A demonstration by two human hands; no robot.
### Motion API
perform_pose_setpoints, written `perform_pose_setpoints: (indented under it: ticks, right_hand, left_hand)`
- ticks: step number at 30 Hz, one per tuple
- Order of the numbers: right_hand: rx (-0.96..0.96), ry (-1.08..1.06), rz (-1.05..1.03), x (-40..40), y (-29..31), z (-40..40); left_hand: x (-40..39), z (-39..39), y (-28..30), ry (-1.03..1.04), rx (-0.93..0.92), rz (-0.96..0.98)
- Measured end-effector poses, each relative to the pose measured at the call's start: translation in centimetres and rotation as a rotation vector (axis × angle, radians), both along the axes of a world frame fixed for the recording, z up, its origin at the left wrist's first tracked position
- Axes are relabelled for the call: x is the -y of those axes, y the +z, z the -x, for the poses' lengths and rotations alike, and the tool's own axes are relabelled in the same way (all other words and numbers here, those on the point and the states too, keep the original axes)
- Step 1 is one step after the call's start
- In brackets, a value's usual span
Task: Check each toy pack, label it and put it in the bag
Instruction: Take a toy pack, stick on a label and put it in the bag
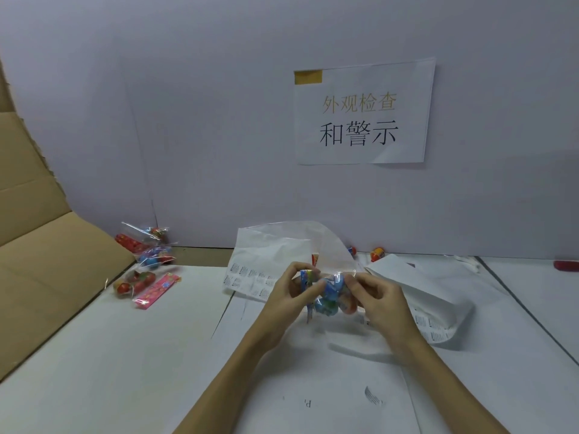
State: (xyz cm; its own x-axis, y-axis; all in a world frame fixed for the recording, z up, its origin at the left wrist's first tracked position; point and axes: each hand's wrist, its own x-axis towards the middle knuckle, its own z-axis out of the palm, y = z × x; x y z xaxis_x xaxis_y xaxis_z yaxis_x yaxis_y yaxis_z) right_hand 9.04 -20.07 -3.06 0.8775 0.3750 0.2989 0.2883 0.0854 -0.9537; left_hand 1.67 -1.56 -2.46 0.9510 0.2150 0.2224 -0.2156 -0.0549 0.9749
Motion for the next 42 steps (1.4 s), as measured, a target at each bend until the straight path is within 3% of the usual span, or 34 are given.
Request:
perform_pose_setpoints:
  ticks: [11, 13, 17, 22, 25, 28, 29, 33, 36, 39, 42]
  right_hand:
    - [-0.532, 0.138, -0.301, 0.6, 0.6, -0.5]
    - [-0.437, 0.092, -0.256, 0.5, 0.8, -0.2]
    - [0.094, -0.212, 0.081, 0.6, 0.6, 0.0]
    - [0.120, -0.187, 0.054, 0.5, 0.3, 0.6]
    - [0.093, -0.114, -0.046, 0.3, 0.4, 0.6]
    - [0.095, -0.038, -0.076, 0.4, 0.3, 0.4]
    - [0.105, -0.012, -0.052, 0.5, 0.3, 0.4]
    - [0.043, 0.058, 0.019, 0.1, 0.3, 0.3]
    - [-0.148, 0.058, -0.109, -0.5, 0.6, 0.8]
    - [-0.224, 0.071, -0.059, -0.4, 0.8, 0.9]
    - [-0.243, 0.062, -0.020, -0.4, 0.8, 1.2]
  left_hand:
    - [-0.2, -0.6, -0.1, 0.168, 0.028, -0.125]
    - [-0.1, -0.8, -0.2, 0.206, 0.041, -0.141]
    - [-0.7, -1.1, -0.6, 0.311, 0.125, -0.270]
    - [-1.2, -1.2, -1.2, 0.494, 0.221, -0.561]
    - [-0.9, -0.9, -0.5, 0.446, 0.112, -0.362]
    - [-0.3, -0.7, 0.6, 0.173, -0.102, 0.213]
    - [-0.3, -0.8, 0.7, 0.159, -0.118, 0.298]
    - [-0.7, -0.7, 0.5, 0.234, -0.143, 0.321]
    - [-1.6, -0.5, 0.6, 0.045, -0.173, 0.463]
    - [-1.4, -0.4, 0.5, -0.128, -0.158, 0.400]
    - [-1.1, -0.7, 0.2, -0.108, -0.131, 0.353]
